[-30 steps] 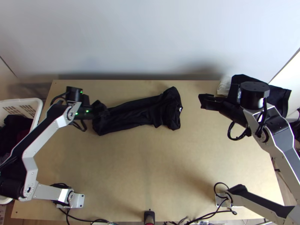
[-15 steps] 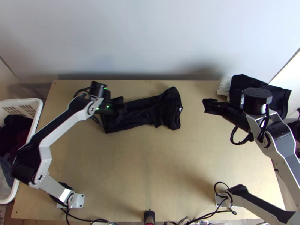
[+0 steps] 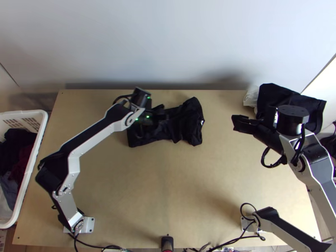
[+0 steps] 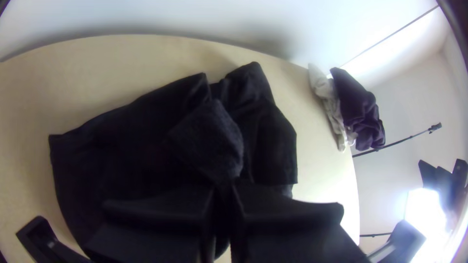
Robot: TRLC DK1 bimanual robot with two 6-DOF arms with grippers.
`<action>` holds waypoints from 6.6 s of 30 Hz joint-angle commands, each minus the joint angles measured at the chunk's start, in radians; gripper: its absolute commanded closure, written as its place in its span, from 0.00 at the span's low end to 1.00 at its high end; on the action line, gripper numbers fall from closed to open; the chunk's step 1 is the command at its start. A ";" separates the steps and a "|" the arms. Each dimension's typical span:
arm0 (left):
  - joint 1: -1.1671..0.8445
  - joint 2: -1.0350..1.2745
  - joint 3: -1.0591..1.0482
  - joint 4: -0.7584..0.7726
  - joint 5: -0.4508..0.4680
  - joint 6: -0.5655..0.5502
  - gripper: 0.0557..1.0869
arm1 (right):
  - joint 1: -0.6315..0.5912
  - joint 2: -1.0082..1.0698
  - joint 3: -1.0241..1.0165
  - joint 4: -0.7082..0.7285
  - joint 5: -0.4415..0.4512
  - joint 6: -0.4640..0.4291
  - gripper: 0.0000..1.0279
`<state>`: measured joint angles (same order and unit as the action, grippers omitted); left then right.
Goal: Fold the t-shirt
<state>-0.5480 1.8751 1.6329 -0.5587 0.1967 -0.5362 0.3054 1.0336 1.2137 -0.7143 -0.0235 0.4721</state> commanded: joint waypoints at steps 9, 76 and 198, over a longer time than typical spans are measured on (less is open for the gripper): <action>-0.086 0.179 0.286 -0.012 -0.020 -0.056 0.97 | -0.025 -0.044 -0.066 -0.005 0.000 0.000 0.05; 0.131 0.030 0.487 -0.423 -0.203 0.133 0.04 | -0.019 -0.218 -0.531 0.144 -0.182 0.264 0.05; 0.589 -1.877 -1.552 0.600 -0.307 0.266 0.05 | 0.322 0.938 0.199 0.747 -0.039 0.126 0.97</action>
<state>0.0349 0.0456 0.0856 0.0834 -0.1139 -0.2939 0.6258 2.0502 1.4525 0.0212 -0.0830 0.6651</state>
